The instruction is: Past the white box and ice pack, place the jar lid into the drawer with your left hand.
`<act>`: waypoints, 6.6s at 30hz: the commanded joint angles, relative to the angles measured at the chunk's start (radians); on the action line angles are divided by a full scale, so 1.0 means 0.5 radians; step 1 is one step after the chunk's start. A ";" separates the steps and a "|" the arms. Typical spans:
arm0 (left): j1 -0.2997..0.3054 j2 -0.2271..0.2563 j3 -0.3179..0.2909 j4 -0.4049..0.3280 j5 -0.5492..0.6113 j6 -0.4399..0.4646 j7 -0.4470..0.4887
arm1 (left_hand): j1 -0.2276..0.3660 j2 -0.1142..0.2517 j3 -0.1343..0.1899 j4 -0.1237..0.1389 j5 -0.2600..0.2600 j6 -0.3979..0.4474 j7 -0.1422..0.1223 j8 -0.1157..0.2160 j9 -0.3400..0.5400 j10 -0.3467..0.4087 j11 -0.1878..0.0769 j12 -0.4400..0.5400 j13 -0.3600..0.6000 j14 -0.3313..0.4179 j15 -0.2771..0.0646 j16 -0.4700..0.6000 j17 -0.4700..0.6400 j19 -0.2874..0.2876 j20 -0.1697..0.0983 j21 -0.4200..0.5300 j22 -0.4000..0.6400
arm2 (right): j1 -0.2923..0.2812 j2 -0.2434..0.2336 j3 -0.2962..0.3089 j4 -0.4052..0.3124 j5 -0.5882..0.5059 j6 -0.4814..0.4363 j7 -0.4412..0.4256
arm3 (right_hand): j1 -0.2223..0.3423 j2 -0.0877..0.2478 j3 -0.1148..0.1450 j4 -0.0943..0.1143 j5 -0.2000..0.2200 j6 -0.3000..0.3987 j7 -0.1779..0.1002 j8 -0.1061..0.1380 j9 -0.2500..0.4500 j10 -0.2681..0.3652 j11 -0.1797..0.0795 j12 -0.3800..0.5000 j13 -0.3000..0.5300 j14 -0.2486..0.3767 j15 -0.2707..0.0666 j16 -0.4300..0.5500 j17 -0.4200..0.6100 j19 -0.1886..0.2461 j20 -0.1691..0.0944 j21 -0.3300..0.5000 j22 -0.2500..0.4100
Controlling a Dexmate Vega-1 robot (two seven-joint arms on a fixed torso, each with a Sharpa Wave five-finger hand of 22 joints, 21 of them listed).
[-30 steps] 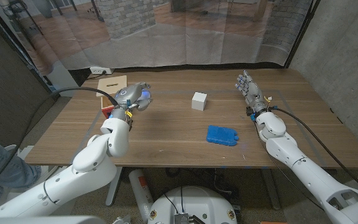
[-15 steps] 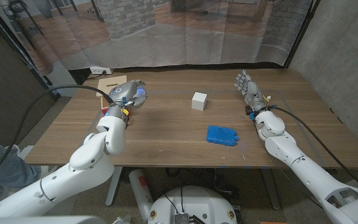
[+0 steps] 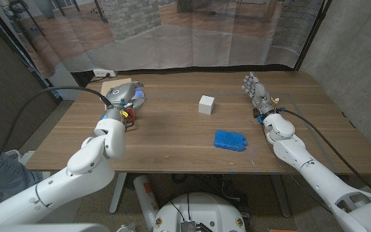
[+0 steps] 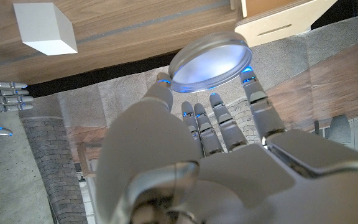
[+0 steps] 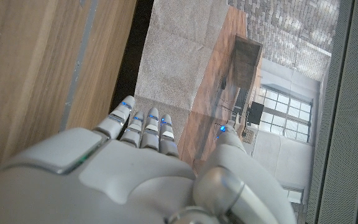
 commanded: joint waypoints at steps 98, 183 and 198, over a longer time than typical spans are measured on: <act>-0.273 0.214 -0.062 0.474 -0.538 0.022 0.260 | 0.059 0.009 0.021 -0.003 0.006 0.109 -0.032 0.010 0.003 0.026 -0.049 -0.013 0.005 0.034 -0.094 -0.006 0.008 -0.037 -0.010 -0.030 0.009 | 0.087 0.014 -0.094 0.000 -0.064 -0.180 -0.037 | 0.013 0.000 0.003 -0.012 -0.004 0.024 -0.009 0.004 0.010 0.034 -0.013 0.007 0.012 0.035 0.004 0.004 0.008 0.013 0.009 -0.008 0.006; -0.238 -0.031 -0.002 0.779 -0.521 -0.398 0.439 | -0.393 -0.157 -0.203 0.194 0.110 -0.368 -0.104 -0.093 -0.002 -0.552 0.088 -0.058 -0.004 -0.635 0.107 -0.049 0.004 -0.731 0.169 -0.068 0.021 | 0.001 -0.038 -0.078 -0.104 -0.068 -0.234 -0.103 | 0.011 0.002 -0.001 -0.016 -0.004 0.018 -0.020 0.001 0.010 0.034 -0.013 0.004 0.012 0.039 0.004 0.003 0.008 0.014 0.017 -0.009 0.006; -0.176 -0.030 -0.041 0.701 -0.512 -0.363 0.465 | -0.443 -0.162 -0.225 0.219 0.126 -0.348 -0.103 -0.074 -0.002 -0.532 0.069 -0.037 -0.005 -0.618 0.108 -0.032 0.004 -0.746 0.167 -0.059 0.022 | -0.037 -0.060 -0.072 -0.157 -0.075 -0.216 -0.103 | 0.011 0.003 -0.001 -0.017 -0.004 0.020 -0.021 0.002 0.010 0.037 -0.012 0.005 0.012 0.039 0.004 0.003 0.008 0.014 0.016 -0.009 0.006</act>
